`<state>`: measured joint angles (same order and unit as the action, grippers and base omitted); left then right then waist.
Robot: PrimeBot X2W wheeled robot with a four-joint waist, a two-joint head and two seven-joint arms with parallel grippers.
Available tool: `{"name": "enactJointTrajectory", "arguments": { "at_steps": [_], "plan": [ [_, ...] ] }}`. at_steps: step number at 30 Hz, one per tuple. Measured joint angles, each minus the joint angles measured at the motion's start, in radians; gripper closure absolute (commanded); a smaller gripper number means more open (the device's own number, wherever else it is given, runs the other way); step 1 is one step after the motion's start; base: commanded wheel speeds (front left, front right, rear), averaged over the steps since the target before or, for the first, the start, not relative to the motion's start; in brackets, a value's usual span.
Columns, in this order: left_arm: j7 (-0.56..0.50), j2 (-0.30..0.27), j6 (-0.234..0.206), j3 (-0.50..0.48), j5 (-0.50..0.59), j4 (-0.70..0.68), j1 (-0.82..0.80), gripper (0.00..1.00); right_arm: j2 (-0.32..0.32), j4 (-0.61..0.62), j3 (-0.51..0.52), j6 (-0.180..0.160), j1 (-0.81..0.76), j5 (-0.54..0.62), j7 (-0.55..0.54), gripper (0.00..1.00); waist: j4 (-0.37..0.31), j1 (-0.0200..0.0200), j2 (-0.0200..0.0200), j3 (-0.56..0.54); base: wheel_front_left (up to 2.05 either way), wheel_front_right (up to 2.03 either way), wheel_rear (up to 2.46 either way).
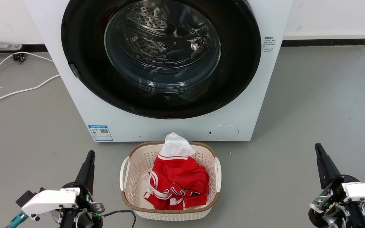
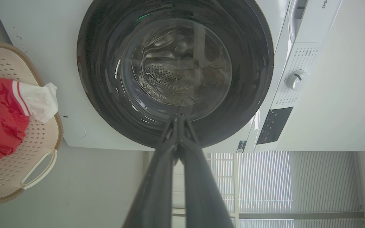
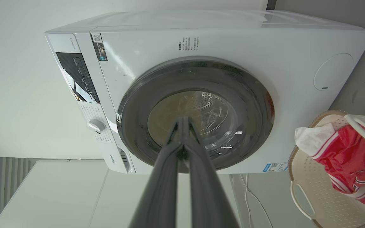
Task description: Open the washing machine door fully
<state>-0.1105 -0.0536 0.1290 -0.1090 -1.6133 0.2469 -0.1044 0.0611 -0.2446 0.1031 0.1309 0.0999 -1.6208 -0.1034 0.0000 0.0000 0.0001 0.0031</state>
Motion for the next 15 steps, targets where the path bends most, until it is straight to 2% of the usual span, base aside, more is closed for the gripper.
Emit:
{"name": "enactJointTrajectory", "arguments": {
  "at_steps": [13,14,15],
  "plan": [
    [-0.001,0.001,0.0,-0.001,0.0,0.0,0.0,1.0,-0.001,0.0,0.002,0.0,0.0,0.001,-0.003,1.0,0.0,0.0,0.0,0.0,0.0,0.0,0.0],
    [-0.001,0.001,0.0,0.001,0.0,0.007,0.003,0.0,-0.002,-0.006,0.002,0.0,-0.004,0.001,-0.003,0.0,0.0,-0.0001,0.0,0.0,0.0,0.0,0.0],
    [-0.001,0.003,-0.001,0.002,0.0,0.016,0.01,0.0,-0.002,-0.015,0.001,0.0,-0.01,0.001,-0.003,0.0,0.0,0.0,0.0,0.0,0.0,0.0,0.0]
  ]
}}
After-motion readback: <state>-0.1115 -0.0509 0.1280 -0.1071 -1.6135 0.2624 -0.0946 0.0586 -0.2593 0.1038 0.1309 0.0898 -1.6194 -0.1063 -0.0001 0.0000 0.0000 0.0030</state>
